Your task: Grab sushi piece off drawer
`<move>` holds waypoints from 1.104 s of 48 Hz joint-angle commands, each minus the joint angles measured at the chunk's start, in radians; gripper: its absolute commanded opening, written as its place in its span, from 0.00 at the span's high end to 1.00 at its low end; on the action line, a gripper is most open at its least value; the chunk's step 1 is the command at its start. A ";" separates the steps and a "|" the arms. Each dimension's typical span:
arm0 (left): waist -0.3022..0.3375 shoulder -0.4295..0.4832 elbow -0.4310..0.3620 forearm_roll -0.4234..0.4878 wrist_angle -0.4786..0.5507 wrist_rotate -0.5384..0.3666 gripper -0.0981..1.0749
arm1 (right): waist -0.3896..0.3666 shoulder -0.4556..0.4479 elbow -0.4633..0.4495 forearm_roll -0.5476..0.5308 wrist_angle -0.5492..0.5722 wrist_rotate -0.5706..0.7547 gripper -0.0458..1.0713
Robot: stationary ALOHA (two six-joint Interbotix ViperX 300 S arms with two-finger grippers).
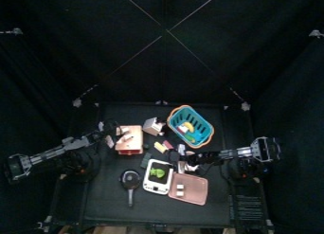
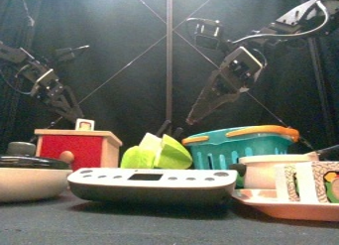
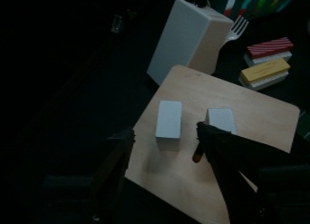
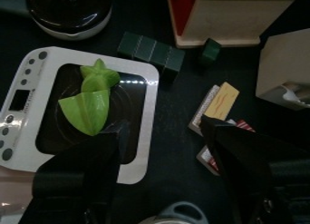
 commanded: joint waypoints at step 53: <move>0.031 0.029 -0.002 0.003 -0.101 0.008 0.12 | -0.002 -0.015 -0.018 -0.002 -0.003 -0.002 0.11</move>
